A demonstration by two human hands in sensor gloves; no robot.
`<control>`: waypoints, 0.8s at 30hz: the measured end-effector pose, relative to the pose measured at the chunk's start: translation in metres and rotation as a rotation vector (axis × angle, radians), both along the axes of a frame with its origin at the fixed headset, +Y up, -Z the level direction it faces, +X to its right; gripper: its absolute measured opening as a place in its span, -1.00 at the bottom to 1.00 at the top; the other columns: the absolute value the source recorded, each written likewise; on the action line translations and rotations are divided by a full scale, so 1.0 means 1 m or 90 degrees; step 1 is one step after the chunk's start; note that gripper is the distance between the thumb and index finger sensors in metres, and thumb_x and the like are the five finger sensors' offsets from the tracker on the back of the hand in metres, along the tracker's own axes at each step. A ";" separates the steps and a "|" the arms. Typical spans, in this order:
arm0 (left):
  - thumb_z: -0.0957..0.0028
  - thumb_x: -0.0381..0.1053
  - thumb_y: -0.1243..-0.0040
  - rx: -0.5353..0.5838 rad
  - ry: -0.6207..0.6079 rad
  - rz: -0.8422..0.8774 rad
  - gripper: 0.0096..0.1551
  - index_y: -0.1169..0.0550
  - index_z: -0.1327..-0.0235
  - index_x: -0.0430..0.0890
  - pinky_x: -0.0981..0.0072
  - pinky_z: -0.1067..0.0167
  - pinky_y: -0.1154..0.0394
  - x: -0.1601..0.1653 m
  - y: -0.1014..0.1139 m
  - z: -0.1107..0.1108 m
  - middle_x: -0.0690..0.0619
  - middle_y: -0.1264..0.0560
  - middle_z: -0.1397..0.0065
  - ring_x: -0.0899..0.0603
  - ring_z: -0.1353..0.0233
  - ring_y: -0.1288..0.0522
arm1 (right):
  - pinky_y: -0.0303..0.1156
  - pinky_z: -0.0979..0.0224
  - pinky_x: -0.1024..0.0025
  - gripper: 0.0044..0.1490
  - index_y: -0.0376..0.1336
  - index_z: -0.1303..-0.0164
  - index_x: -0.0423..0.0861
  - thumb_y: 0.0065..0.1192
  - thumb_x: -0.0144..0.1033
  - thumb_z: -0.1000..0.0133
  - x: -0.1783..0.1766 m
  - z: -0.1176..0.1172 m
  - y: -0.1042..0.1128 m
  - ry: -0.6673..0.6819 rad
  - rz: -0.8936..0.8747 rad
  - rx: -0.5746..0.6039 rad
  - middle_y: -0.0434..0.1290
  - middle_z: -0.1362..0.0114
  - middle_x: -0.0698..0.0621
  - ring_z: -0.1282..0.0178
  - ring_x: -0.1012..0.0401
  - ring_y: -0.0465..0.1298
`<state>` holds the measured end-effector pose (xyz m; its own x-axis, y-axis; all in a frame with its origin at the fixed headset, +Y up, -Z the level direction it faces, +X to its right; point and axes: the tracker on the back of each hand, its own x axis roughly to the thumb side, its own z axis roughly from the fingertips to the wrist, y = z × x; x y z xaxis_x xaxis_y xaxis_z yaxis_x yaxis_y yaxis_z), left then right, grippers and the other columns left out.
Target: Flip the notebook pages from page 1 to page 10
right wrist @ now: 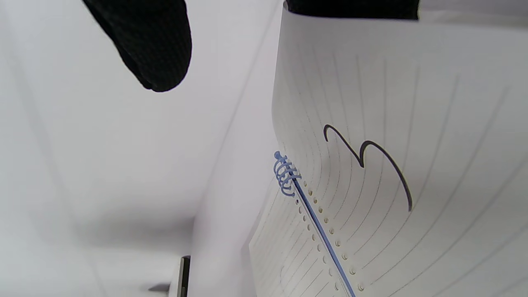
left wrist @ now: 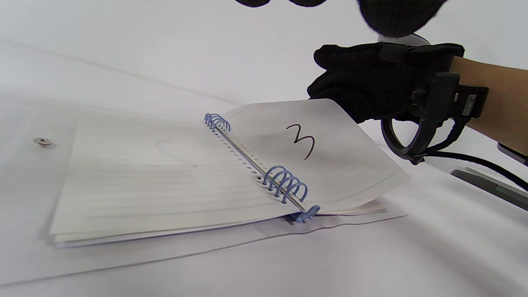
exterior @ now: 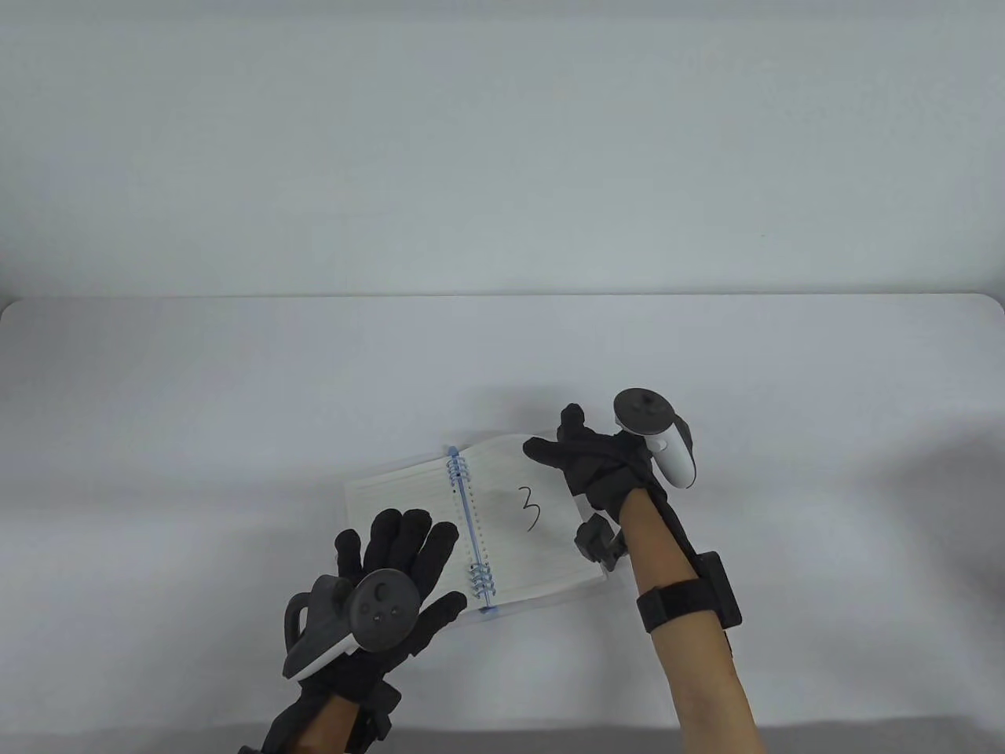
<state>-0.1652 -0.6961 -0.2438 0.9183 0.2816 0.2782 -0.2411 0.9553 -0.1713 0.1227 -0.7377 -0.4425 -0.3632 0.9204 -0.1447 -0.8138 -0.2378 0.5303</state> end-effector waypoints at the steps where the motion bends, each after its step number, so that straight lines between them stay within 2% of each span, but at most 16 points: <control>1: -0.24 0.45 0.19 0.000 0.000 -0.001 -0.07 0.18 -0.79 0.29 -0.27 -0.57 0.45 0.000 0.000 0.000 0.07 0.22 -0.90 -0.24 -0.84 0.31 | 0.48 -0.27 -0.05 0.37 -0.55 -0.50 -0.49 0.32 -0.05 -0.27 0.003 0.000 0.000 0.003 -0.008 -0.002 -0.27 -0.58 -0.56 -0.43 -0.21 0.40; 6: -0.24 0.45 0.19 0.001 0.002 0.002 -0.07 0.17 -0.79 0.29 -0.27 -0.57 0.45 -0.001 0.000 0.000 0.07 0.21 -0.90 -0.24 -0.84 0.31 | 0.49 -0.27 -0.02 0.39 -0.55 -0.48 -0.51 0.32 -0.05 -0.27 0.012 -0.001 -0.001 -0.012 -0.065 -0.022 -0.28 -0.55 -0.60 -0.43 -0.19 0.41; 9: -0.24 0.45 0.19 -0.001 0.002 0.002 -0.07 0.18 -0.80 0.28 -0.27 -0.57 0.45 -0.001 0.000 0.000 0.07 0.21 -0.90 -0.24 -0.84 0.31 | 0.51 -0.25 0.01 0.35 -0.46 -0.51 -0.56 0.33 -0.05 -0.28 0.014 -0.001 -0.001 0.023 -0.018 -0.035 -0.12 -0.54 -0.62 -0.40 -0.17 0.45; 11: -0.24 0.45 0.19 -0.002 0.000 0.003 -0.07 0.17 -0.80 0.28 -0.27 -0.57 0.45 0.000 0.000 0.000 0.07 0.21 -0.90 -0.24 -0.84 0.30 | 0.52 -0.19 -0.01 0.26 -0.33 -0.58 -0.56 0.33 -0.04 -0.29 0.012 0.000 -0.003 0.061 0.041 -0.053 0.02 -0.57 -0.55 -0.37 -0.17 0.47; 14: -0.24 0.45 0.19 0.001 0.000 -0.001 -0.07 0.17 -0.80 0.28 -0.27 -0.57 0.45 0.000 0.000 0.000 0.07 0.21 -0.90 -0.24 -0.84 0.30 | 0.52 -0.13 -0.02 0.06 -0.07 -0.68 -0.43 0.33 -0.05 -0.29 0.006 0.001 -0.003 0.089 0.138 -0.051 0.23 -0.59 -0.40 -0.34 -0.18 0.49; 18: -0.24 0.45 0.19 0.000 0.002 0.004 -0.07 0.17 -0.80 0.28 -0.27 -0.57 0.45 -0.001 0.000 -0.001 0.07 0.21 -0.90 -0.24 -0.84 0.30 | 0.50 -0.12 -0.04 -0.18 0.18 -0.60 -0.34 0.37 -0.17 -0.28 0.000 0.002 -0.001 0.108 0.202 -0.042 0.44 -0.48 -0.27 -0.24 -0.15 0.55; 22: -0.24 0.45 0.19 0.002 0.000 0.003 -0.07 0.17 -0.80 0.28 -0.27 -0.57 0.45 -0.001 0.000 0.000 0.07 0.21 -0.90 -0.24 -0.84 0.30 | 0.49 -0.15 -0.01 -0.26 0.16 -0.60 -0.35 0.34 -0.34 -0.28 -0.002 0.002 0.000 0.116 0.144 -0.040 0.51 -0.38 -0.20 -0.15 -0.10 0.59; 24: -0.24 0.45 0.19 0.002 0.000 0.003 -0.07 0.17 -0.80 0.29 -0.27 -0.58 0.45 -0.001 0.000 0.000 0.07 0.21 -0.90 -0.24 -0.84 0.31 | 0.49 -0.16 0.00 -0.27 0.13 -0.61 -0.34 0.31 -0.36 -0.29 -0.004 0.002 -0.001 0.113 0.066 -0.044 0.51 -0.36 -0.18 -0.15 -0.07 0.59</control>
<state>-0.1661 -0.6959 -0.2441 0.9171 0.2851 0.2787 -0.2458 0.9547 -0.1680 0.1183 -0.7382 -0.4408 -0.4811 0.8667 -0.1316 -0.6794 -0.2737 0.6808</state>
